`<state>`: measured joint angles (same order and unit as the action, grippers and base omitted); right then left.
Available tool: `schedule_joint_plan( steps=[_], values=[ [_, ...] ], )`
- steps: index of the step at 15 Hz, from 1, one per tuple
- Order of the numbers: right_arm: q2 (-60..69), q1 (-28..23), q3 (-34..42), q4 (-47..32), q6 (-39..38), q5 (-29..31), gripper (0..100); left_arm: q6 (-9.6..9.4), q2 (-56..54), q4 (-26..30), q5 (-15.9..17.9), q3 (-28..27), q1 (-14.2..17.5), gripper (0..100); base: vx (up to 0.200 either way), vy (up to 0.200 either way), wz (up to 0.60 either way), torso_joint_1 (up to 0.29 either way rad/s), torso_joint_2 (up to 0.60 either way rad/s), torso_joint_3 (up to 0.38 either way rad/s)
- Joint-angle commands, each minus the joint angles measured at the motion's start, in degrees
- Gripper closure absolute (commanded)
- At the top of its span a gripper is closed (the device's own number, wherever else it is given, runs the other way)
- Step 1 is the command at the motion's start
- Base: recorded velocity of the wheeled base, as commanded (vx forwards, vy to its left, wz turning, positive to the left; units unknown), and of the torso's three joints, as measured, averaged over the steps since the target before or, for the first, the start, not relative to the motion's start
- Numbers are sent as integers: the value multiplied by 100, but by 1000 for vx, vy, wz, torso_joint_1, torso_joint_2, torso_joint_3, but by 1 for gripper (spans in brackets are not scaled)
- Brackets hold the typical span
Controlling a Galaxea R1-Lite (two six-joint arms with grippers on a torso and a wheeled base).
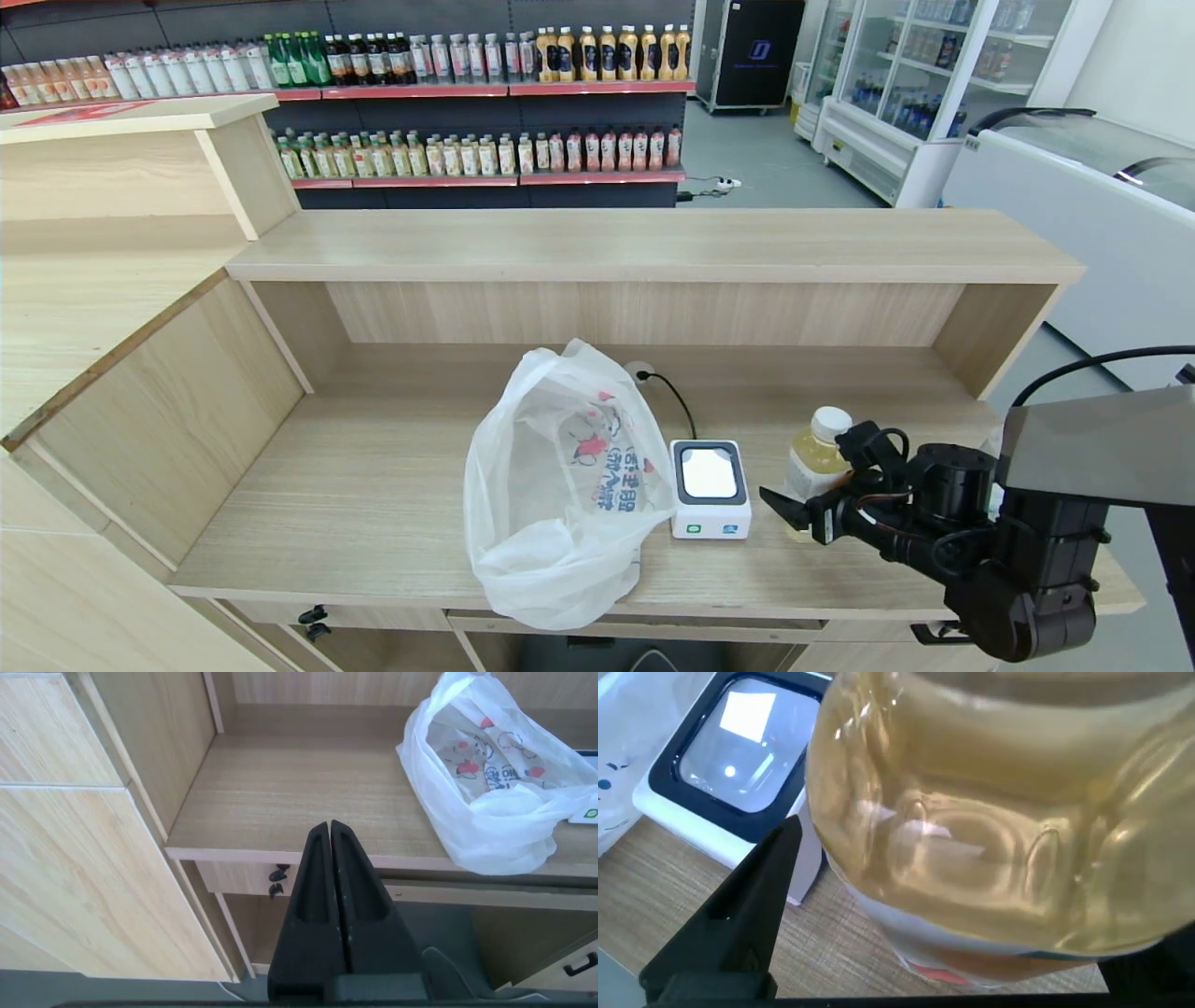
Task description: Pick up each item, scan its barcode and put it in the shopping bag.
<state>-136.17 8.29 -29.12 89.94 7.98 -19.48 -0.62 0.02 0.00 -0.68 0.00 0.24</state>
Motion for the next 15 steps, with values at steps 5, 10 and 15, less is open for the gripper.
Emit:
schedule_joint_plan(
  steps=[5,10,15],
  values=[
    [29,-20,-67,6,19,-47,100,1,-2,0,-2,0,2,100,0,0,0,0,0,0],
    [266,-135,-23,6,-7,-29,100,1,-2,0,-2,0,-7,100,0,0,0,0,0,0],
    [1523,-504,109,-117,-614,-724,100,1,-2,0,-2,0,2,100,0,0,0,0,0,0]
  ],
)
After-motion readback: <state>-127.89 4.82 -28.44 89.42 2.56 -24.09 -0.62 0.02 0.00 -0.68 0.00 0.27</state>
